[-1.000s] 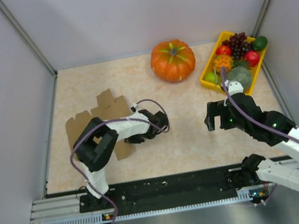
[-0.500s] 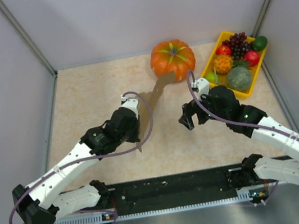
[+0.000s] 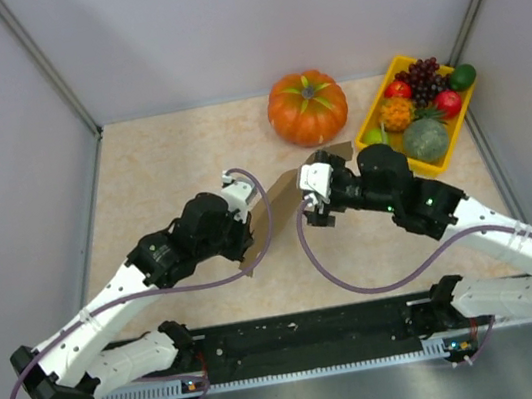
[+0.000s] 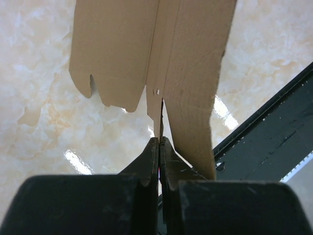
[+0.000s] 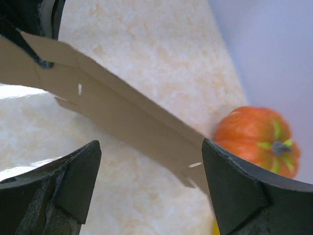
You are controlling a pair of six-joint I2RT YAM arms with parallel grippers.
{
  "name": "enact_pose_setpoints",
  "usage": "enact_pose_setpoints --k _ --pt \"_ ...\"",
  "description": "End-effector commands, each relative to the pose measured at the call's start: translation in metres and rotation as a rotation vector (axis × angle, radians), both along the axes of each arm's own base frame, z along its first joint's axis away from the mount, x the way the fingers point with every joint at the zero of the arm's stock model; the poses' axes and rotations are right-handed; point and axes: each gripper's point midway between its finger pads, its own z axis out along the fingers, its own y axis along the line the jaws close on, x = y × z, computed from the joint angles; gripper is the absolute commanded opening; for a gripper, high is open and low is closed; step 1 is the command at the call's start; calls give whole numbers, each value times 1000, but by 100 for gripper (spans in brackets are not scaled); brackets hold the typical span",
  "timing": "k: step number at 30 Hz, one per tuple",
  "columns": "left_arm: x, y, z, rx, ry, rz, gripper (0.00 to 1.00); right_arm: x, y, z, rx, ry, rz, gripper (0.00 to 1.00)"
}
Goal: Fold the paper box
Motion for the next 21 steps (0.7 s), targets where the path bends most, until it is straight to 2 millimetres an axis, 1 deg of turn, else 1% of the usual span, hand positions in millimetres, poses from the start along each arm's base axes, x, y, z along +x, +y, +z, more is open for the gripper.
enact_pose_setpoints --k 1,2,3,4,6,8,10,11,12,16,19,21 --pt "-1 -10 28 -47 -46 -82 0 7 9 66 -54 -274 82 83" --pt "-3 -11 30 -51 -44 -97 0 5 13 67 -62 -271 105 83" --pt "-4 -11 29 -49 -44 -106 0 4 23 59 -89 -252 149 82" --pt "-4 -11 30 -42 -46 -117 0 1 26 62 -103 -241 173 81" --pt "-4 -11 31 -32 -51 -138 0 -2 37 56 -120 -220 225 76" --pt "-5 -10 35 -16 -56 -152 0 -4 41 58 -118 -222 250 72" --pt "-4 -10 43 -4 -73 -178 0 -7 46 59 -117 -218 282 71" --pt "-5 -8 43 7 -72 -181 0 -10 46 52 -139 -197 300 69" --pt "-4 -8 48 13 -88 -189 0 -15 48 50 -149 -187 324 68" --pt "-3 -7 52 36 -91 -201 0 -22 51 39 -188 -179 346 68" --pt "-7 -9 52 30 -78 -231 0 -21 56 32 -211 -183 356 59" --pt "-7 -9 55 25 -86 -229 0 -16 57 26 -236 -215 346 49"
